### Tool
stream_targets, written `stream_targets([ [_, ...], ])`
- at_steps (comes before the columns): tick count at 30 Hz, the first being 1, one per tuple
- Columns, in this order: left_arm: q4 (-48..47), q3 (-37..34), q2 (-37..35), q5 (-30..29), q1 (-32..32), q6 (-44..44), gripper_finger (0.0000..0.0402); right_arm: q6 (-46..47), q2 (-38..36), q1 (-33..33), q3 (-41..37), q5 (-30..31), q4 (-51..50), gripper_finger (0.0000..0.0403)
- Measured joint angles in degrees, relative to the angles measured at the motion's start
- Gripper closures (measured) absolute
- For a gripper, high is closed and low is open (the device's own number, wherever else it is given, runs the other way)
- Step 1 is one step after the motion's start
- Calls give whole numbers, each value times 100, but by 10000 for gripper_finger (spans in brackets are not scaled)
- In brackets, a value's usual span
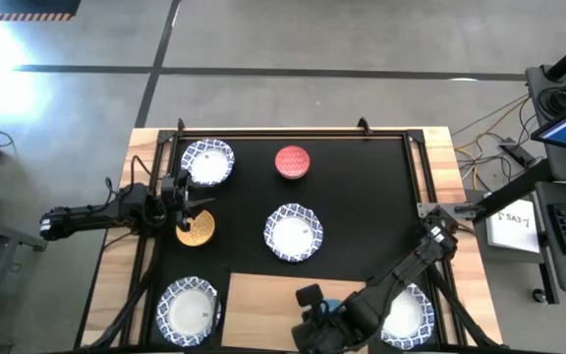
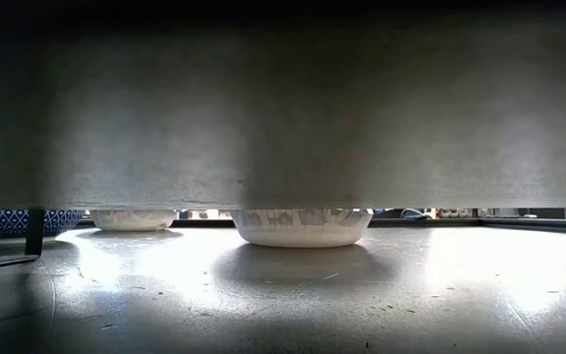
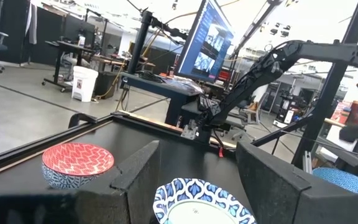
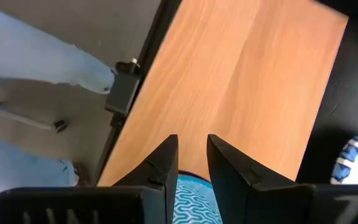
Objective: Place and stack bowls onto a shelf
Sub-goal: Stack the small light blue bowl on top of the small blue bowl on the shelf, then stack the small red bowl on top of the small light blue bowl on the shelf
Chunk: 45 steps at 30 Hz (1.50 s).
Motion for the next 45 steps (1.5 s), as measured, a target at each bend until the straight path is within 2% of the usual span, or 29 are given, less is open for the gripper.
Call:
stream_targets([
  [8,0,0,0,0,0,1,208,-40,302,-129,-7,-399,-9,335],
  [32,-2,0,0,3,0,0,208,364,499,-193,93,-563,-489,335],
  [38,-2,0,0,2,0,1,208,81,471,-231,495,-481,-500,335],
  [42,-2,0,0,3,0,1,208,6,438,-351,745,38,-833,335],
  [45,-2,0,0,4,0,1,208,9,429,-564,810,109,-1140,331],
])
